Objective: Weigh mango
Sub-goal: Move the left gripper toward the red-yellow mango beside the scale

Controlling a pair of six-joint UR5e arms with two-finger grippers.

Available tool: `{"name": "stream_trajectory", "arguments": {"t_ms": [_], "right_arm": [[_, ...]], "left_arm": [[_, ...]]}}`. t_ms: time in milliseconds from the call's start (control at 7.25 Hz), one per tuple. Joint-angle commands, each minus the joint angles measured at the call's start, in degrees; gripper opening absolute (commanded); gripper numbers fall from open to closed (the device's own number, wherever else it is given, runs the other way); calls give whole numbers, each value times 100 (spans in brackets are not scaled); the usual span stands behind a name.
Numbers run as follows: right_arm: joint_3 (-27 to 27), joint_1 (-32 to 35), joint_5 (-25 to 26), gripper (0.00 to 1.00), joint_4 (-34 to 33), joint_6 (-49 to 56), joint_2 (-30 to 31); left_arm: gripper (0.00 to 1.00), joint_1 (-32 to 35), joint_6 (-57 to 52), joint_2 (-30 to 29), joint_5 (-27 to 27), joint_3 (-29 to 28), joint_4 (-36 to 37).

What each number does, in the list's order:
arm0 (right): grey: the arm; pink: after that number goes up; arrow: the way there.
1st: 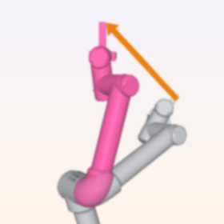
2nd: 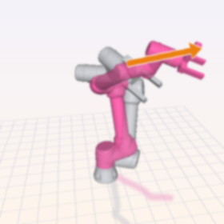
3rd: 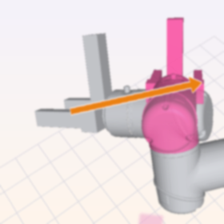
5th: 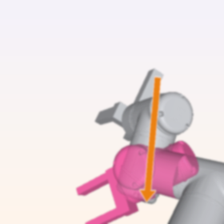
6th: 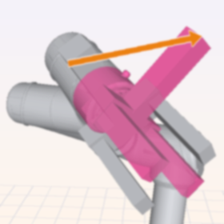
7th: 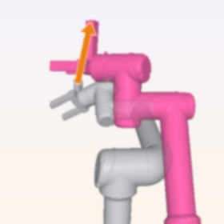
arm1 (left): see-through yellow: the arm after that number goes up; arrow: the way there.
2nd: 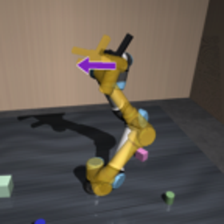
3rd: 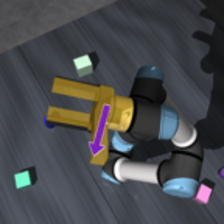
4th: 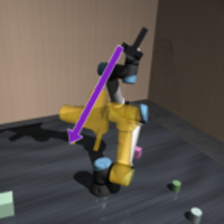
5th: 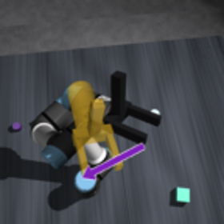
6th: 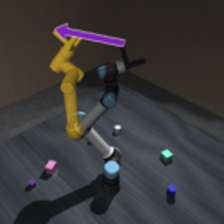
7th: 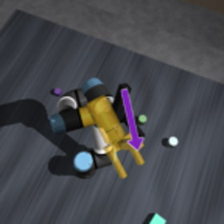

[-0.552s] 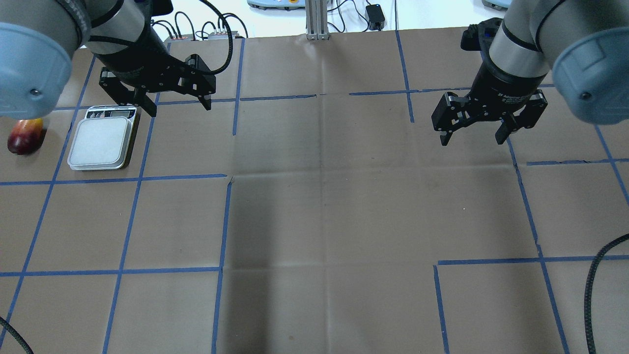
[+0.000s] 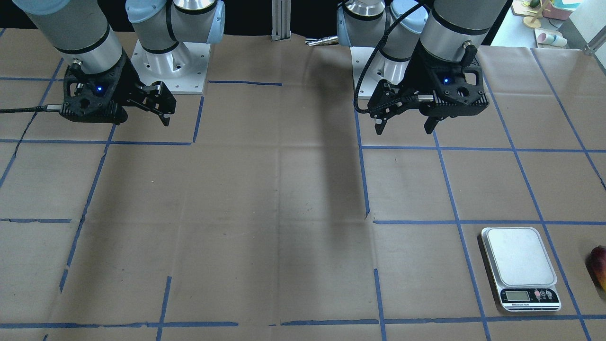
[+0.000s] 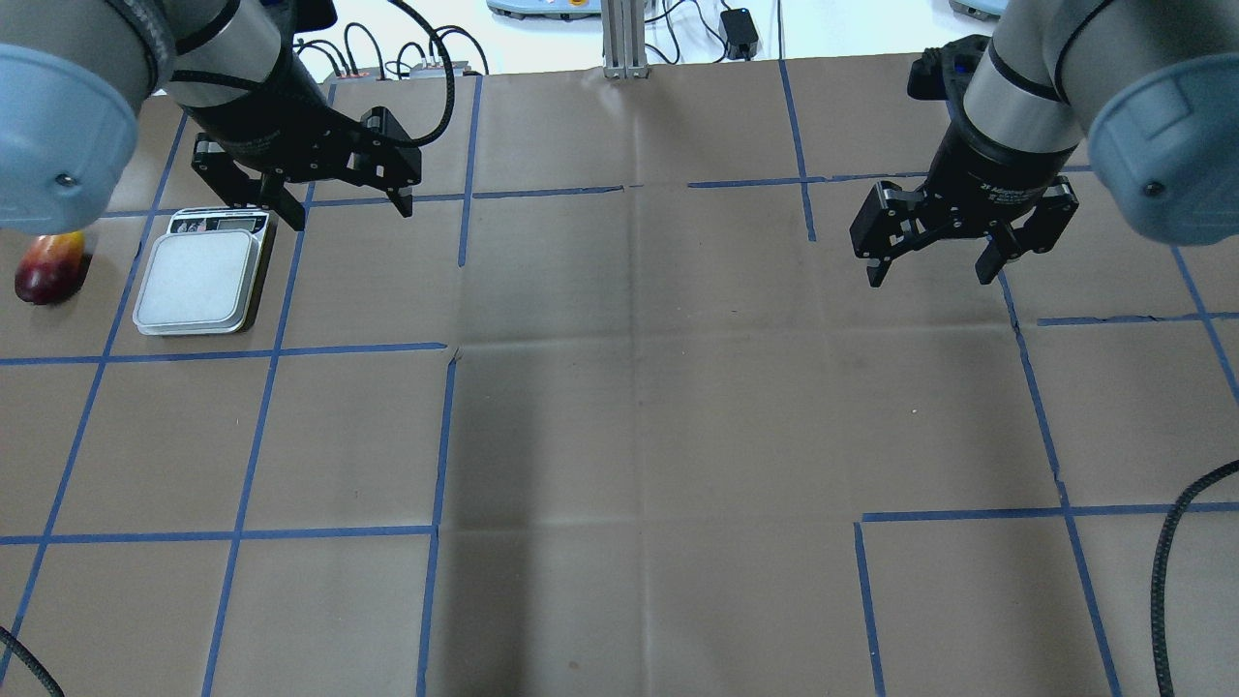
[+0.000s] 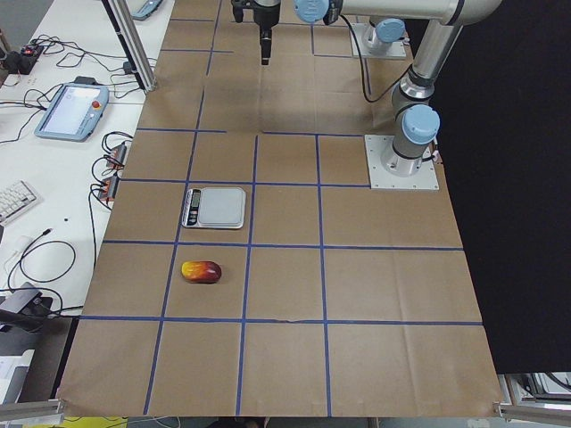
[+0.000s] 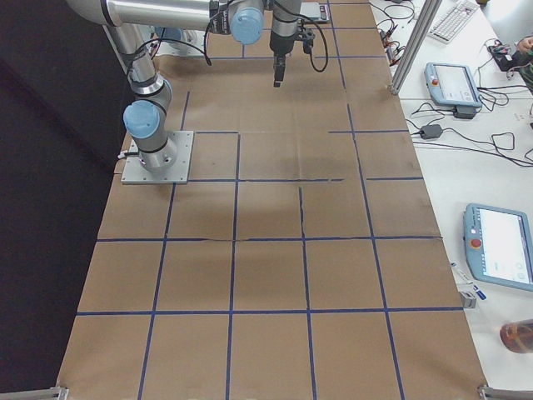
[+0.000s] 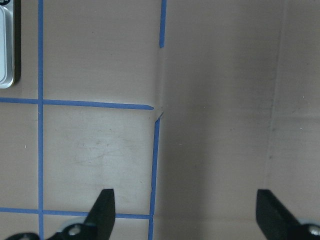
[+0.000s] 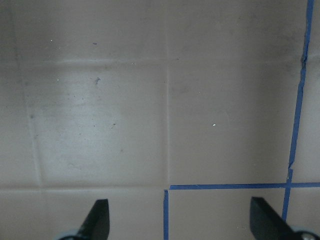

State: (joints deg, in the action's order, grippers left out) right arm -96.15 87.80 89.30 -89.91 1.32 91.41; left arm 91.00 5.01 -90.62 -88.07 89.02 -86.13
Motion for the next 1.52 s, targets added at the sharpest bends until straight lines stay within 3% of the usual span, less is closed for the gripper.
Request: {"name": "stream_trajectory", "arguments": {"t_ms": [0,1379], "right_arm": [[0,0,0,100,0,0,0],[0,0,0,100,0,0,0]], "left_arm": [[100,-13,0,0,0,1,0],[100,-345,-26,35,0,247,-9]]}}
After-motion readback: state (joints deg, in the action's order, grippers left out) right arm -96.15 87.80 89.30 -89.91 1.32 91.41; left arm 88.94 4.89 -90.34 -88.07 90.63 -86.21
